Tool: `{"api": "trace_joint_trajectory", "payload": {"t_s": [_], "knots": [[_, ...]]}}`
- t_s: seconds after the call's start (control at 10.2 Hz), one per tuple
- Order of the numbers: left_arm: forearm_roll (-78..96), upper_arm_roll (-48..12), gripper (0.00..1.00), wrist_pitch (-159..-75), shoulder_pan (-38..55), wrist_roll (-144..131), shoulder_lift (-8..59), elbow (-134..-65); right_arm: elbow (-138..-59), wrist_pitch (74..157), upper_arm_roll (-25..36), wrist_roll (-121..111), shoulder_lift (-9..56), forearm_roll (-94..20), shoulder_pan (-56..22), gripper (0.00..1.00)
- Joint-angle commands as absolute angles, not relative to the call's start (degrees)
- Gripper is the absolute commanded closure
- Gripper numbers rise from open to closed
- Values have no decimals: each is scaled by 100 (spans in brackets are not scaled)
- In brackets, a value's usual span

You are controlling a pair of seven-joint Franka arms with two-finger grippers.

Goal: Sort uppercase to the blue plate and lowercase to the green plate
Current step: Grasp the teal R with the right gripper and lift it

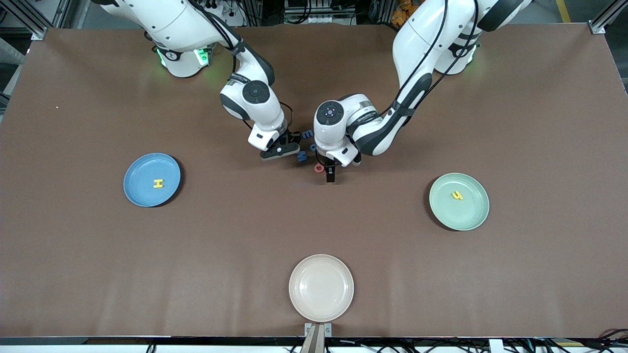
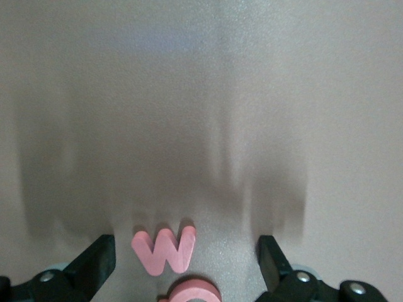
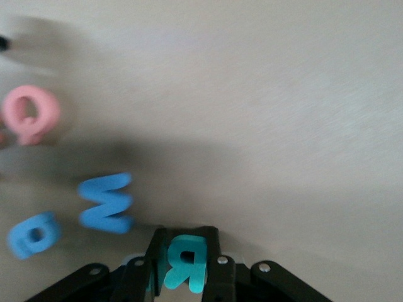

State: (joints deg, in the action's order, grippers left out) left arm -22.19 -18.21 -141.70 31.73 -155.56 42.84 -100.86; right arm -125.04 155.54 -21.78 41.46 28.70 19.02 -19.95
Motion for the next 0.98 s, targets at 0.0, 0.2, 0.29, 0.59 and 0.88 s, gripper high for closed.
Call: {"api": "trace_joint_trajectory", "payload": {"t_s": [0.0, 0.2, 0.29, 0.59, 0.88], "knots": [[-2443, -1740, 0, -14247, 3156, -15838, 4132, -10353, -12350, 14657, -2127, 3335, 2497, 2021, -1644, 76], [-2443, -1749, 0, -14238, 3146, -15829, 4104, -10389, -12173, 13942, -1847, 2649, 2278, 1995, -1626, 76], [-2443, -1749, 0, -14238, 3138, -15829, 4078, -10389, -12173, 13835, -1567, 2123, 2181, 1969, -1617, 76], [-2443, -1758, 0, -14229, 3138, -15829, 4061, -10389, -12226, 13388, -653, 428, 1865, 1838, -1556, 76], [-2443, -1758, 0, -14229, 3155, -15829, 4017, -10389, -12208, 12868, 444, -1899, 1635, 952, -1573, 76]]}}
